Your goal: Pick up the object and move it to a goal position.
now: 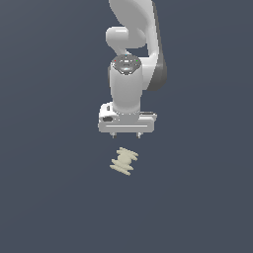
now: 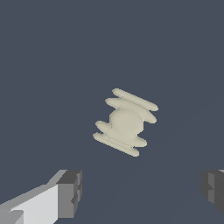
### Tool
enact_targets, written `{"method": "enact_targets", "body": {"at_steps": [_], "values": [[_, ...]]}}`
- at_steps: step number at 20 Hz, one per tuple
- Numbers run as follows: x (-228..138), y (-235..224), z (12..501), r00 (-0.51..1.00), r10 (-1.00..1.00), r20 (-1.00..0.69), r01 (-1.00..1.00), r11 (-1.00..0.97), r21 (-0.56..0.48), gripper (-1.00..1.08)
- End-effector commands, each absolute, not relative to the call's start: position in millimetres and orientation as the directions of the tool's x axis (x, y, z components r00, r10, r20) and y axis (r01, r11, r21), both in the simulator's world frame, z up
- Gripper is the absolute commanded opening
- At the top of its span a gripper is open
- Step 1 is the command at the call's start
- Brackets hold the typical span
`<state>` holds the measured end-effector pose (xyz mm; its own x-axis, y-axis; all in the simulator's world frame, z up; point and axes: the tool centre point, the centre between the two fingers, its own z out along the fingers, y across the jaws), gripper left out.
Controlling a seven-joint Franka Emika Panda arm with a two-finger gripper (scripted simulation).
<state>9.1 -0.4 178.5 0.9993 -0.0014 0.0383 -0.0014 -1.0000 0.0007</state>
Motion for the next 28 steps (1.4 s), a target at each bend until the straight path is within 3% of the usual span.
{"method": "enact_targets", "body": {"at_steps": [1,16,28], "values": [[9.1,-0.4,178.5,0.999,-0.001,0.038,-0.001,-1.0,0.001,1.0],[5.7,-6.0,177.6,1.0,0.018,0.018,0.018,-1.0,0.006,1.0],[22.8,-7.1,135.0,0.988,-0.152,0.01,-0.152,-0.988,-0.002,1.0]]}}
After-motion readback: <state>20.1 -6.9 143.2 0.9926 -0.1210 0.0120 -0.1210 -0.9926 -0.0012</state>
